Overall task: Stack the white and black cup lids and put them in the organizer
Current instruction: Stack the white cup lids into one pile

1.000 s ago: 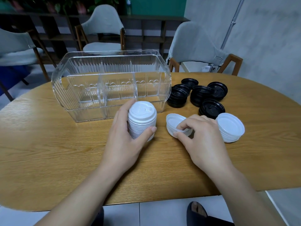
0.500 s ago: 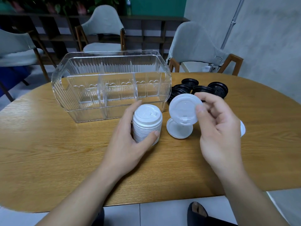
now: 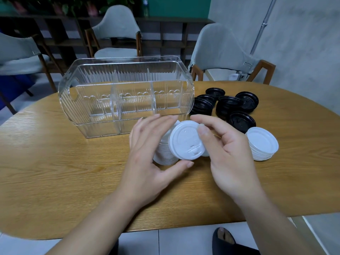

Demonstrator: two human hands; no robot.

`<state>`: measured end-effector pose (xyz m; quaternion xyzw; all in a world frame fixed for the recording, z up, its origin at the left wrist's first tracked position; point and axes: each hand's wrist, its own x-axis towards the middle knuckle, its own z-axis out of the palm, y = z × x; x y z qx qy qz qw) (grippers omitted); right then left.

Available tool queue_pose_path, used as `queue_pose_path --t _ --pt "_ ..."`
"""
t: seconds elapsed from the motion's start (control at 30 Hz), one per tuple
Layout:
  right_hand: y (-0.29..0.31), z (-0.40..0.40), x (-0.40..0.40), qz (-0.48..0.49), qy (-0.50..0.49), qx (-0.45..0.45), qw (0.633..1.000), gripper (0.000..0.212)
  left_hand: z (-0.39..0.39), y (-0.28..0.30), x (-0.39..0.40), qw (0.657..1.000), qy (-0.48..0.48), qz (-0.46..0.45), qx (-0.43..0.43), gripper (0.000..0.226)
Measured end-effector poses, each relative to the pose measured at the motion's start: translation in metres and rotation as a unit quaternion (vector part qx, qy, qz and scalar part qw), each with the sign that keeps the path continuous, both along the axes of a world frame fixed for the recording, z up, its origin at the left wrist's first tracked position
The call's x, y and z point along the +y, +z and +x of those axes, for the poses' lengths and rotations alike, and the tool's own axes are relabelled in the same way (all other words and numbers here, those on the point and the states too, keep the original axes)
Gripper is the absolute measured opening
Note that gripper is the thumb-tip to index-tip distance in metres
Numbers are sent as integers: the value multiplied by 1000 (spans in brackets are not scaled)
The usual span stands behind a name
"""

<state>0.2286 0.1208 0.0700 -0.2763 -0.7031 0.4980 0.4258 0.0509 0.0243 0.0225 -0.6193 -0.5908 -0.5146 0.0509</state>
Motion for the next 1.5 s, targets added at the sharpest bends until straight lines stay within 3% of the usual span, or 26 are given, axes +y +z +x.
queue_pose_path --t 0.17,0.37,0.5,0.63,0.7,0.8,0.93,1.23,1.5 --pt "1 -2 -4 1 2 -4 1000 27 0 -1 0 1000 7 1 -5 82" --pt "3 0 -14 121 -8 -79 989 73 0 2 -1 997 71 25 -35 70" --pt "1 -2 -16 128 -1 -86 988 83 0 0 -1 995 93 17 -35 73" --pt "-1 -2 -13 123 -12 -92 988 81 0 1 0 996 86 12 -30 72" --pt "-2 -1 -10 116 -24 -84 989 75 0 2 0 997 67 -11 -43 82" --pt "-1 0 -4 80 -35 -40 995 61 -5 1 1 990 44 -63 -120 104" --pt "-4 -2 4 54 -31 -33 998 49 -12 -4 5 968 21 -123 -218 113" --pt "-9 -15 3 131 19 -134 982 51 -4 5 3 964 -44 -158 -207 68" --pt "-5 -9 13 126 72 -170 975 51 -6 7 2 957 -75 -142 -240 76"
